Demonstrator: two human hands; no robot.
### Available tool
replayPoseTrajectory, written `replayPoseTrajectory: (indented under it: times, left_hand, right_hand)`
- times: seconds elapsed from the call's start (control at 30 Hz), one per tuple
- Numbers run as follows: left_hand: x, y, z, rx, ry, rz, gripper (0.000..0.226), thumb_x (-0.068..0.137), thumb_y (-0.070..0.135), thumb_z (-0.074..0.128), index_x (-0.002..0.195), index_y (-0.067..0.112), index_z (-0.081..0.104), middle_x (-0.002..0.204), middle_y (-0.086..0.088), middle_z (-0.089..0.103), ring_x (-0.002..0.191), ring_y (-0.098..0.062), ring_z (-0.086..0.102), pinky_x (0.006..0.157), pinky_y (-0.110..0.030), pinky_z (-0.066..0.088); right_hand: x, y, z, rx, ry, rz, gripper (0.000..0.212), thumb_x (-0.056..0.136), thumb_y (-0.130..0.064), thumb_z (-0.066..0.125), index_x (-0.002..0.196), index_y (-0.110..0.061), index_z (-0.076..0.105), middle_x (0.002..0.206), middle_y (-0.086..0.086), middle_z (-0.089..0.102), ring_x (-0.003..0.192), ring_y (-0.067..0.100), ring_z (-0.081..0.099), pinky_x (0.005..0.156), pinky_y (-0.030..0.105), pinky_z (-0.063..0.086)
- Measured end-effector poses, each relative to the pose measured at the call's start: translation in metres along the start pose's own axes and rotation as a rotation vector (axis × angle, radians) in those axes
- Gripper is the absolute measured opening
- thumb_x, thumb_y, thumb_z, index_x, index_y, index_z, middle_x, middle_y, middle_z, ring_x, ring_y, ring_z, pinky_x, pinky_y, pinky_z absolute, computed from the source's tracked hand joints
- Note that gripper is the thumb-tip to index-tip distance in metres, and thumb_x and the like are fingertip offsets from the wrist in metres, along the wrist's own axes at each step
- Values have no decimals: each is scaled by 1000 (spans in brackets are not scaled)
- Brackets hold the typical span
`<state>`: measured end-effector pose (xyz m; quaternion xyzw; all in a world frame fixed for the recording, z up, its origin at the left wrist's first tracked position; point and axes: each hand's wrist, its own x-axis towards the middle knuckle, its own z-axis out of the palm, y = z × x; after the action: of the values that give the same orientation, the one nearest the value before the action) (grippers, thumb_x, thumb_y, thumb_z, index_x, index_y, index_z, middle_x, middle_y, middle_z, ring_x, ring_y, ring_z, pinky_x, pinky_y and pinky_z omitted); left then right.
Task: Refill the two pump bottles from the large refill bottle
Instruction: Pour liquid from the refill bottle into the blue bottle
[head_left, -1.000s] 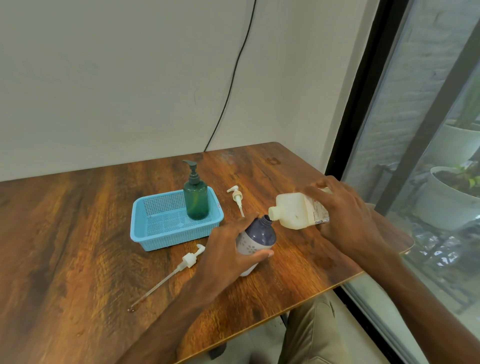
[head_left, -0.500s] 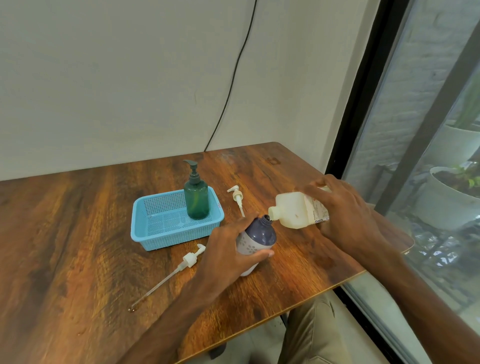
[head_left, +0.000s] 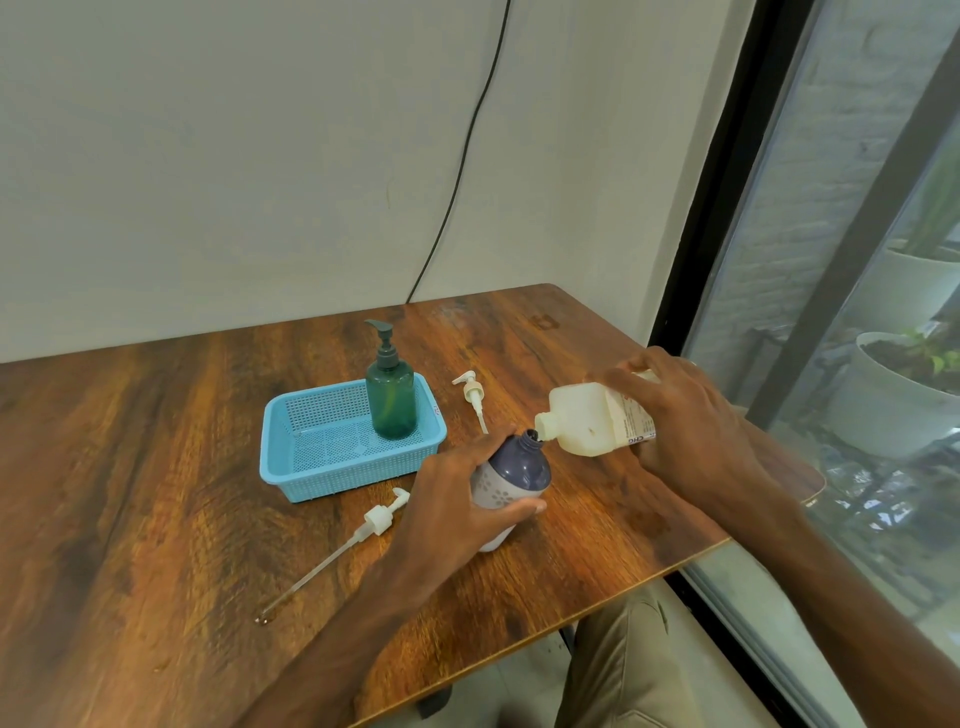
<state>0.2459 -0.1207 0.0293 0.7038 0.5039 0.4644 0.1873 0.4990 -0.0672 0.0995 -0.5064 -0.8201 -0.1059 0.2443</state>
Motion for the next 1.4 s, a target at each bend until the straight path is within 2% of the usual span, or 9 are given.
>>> replayPoseTrajectory:
  times: [0.17,0.33,0.53,0.83,1.17,1.4]
  left_hand:
    - [0,-1,0,-1,-14,1,89,70,67,82,145,26,59,135,13,69,120,-1,64,97,-29,59]
    - [0,-2,0,-7,-19,-10,92,68,71,78,145,25,59,134,12,69,120,-3,65,96,-30,60]
    - [1,-2,-1,6,-23,-13,87,70,61,86,144,24,60,133,10,70,119,-4,65,95,-29,59]
    - [1,0,-1,-7,-7,-2,84,70,54,90,142,22,61,132,10,71,118,-2,65,96,-26,58]
    - [1,-3,0,-13,-23,-15,92,69,69,80,145,23,59,135,12,69,121,-3,64,97,-31,59]
    - [0,-3,-1,1,-5,-9,87,70,58,88,144,22,60,135,12,69,120,-1,64,97,-27,58]
  right_hand:
    - [0,-2,-2,-3,0,2,79,64,-13,88,134,-33,57,130,3,54,125,29,46,93,48,48]
    - [0,-5,-5,4,2,3,75,67,-12,87,134,-31,58,131,5,54,126,31,46,93,48,46]
    - [2,-5,-4,-9,-18,17,76,68,-18,87,135,-37,55,134,2,53,129,29,44,96,47,46]
    - [4,-4,-6,-19,-13,-15,76,66,-13,86,133,-35,57,129,3,54,126,30,47,91,47,47]
    - [6,-5,-8,-38,-24,-14,78,66,-12,86,134,-36,56,130,3,53,127,29,46,92,46,47]
    - [6,-8,-10,-26,-31,-15,76,67,-12,84,134,-35,57,131,3,54,128,30,46,93,47,48]
